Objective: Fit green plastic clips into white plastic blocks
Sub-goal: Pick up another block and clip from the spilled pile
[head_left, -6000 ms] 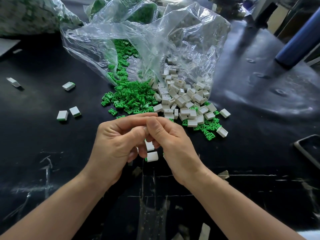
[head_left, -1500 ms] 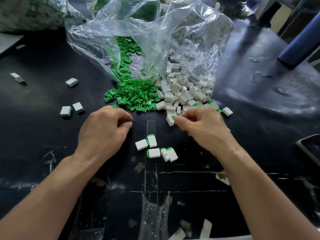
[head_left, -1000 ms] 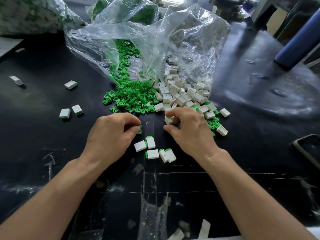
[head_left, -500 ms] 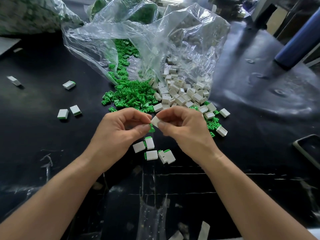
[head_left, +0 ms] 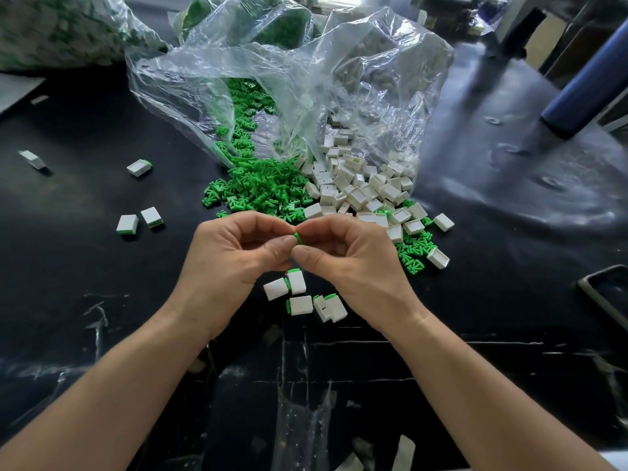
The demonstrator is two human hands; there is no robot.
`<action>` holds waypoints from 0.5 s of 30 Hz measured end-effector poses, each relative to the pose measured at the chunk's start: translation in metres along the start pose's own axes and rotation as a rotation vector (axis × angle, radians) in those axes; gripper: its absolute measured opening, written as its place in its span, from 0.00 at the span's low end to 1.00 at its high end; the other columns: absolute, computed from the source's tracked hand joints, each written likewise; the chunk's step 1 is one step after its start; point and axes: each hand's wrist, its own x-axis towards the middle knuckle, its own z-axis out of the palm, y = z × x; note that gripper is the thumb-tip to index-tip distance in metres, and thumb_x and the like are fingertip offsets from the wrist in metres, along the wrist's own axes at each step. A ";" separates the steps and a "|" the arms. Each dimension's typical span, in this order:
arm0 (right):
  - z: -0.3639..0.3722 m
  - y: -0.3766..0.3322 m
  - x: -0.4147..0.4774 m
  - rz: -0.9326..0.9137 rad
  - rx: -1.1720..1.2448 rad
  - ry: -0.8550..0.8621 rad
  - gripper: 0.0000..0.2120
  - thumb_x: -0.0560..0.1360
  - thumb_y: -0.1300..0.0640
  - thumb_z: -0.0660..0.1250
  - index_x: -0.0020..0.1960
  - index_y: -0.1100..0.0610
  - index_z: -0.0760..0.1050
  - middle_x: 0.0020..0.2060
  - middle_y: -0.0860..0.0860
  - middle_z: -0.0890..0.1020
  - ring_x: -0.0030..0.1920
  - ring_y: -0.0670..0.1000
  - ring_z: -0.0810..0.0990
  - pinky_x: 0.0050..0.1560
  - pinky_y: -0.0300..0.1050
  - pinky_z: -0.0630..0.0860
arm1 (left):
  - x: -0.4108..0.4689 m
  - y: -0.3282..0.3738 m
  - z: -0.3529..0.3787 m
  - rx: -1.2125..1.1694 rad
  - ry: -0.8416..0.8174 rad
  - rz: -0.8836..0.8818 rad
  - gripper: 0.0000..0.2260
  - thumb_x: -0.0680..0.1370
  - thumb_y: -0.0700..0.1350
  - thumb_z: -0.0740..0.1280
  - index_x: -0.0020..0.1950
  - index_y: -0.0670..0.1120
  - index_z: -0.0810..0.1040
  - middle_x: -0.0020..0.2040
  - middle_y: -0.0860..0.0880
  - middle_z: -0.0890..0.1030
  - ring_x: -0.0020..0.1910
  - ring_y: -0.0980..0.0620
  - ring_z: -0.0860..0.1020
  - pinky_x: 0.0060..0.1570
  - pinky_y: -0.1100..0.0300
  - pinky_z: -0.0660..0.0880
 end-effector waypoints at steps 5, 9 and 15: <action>0.000 0.002 0.000 -0.027 -0.044 0.052 0.16 0.69 0.67 0.71 0.43 0.45 0.78 0.38 0.48 0.81 0.39 0.47 0.82 0.45 0.46 0.81 | -0.001 0.000 0.001 -0.051 -0.014 -0.035 0.05 0.66 0.37 0.69 0.39 0.44 0.82 0.34 0.46 0.84 0.34 0.50 0.83 0.36 0.63 0.79; -0.001 0.000 0.000 -0.034 -0.049 0.048 0.14 0.69 0.66 0.72 0.42 0.47 0.78 0.39 0.48 0.83 0.40 0.46 0.83 0.44 0.42 0.80 | -0.002 0.000 0.002 -0.024 -0.005 -0.002 0.08 0.67 0.31 0.69 0.38 0.44 0.81 0.34 0.47 0.84 0.33 0.51 0.83 0.36 0.64 0.79; -0.007 0.000 0.001 0.010 0.000 0.120 0.11 0.70 0.66 0.71 0.39 0.51 0.76 0.32 0.47 0.81 0.34 0.45 0.81 0.35 0.37 0.77 | 0.000 -0.001 0.001 -0.014 0.027 -0.014 0.14 0.68 0.29 0.69 0.46 0.46 0.77 0.35 0.49 0.84 0.34 0.54 0.82 0.33 0.66 0.77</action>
